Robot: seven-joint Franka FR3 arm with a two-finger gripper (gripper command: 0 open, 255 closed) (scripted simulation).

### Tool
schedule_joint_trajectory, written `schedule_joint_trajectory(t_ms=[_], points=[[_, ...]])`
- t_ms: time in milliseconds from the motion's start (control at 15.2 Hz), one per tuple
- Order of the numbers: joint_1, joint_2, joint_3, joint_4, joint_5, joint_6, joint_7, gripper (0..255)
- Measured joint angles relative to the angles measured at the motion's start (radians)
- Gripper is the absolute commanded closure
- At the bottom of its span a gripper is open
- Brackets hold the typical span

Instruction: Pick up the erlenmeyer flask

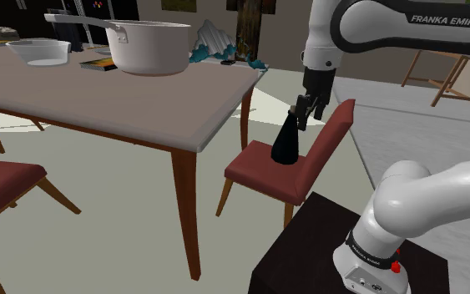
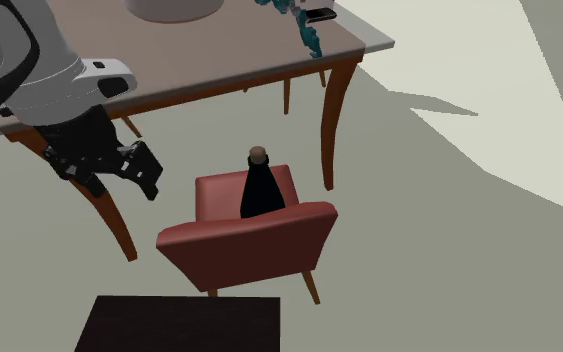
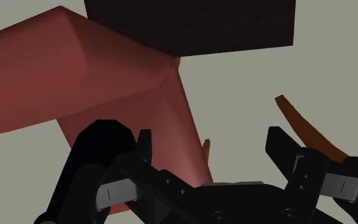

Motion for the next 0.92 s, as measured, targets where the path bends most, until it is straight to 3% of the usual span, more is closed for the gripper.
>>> schedule_joint_trajectory(t_ms=[330, 924], points=[[-0.016, 0.069, -0.076, 0.034, -0.029, 0.034, -0.078, 0], [-0.042, 0.344, -0.283, 0.213, -0.051, 0.115, -0.315, 0]])
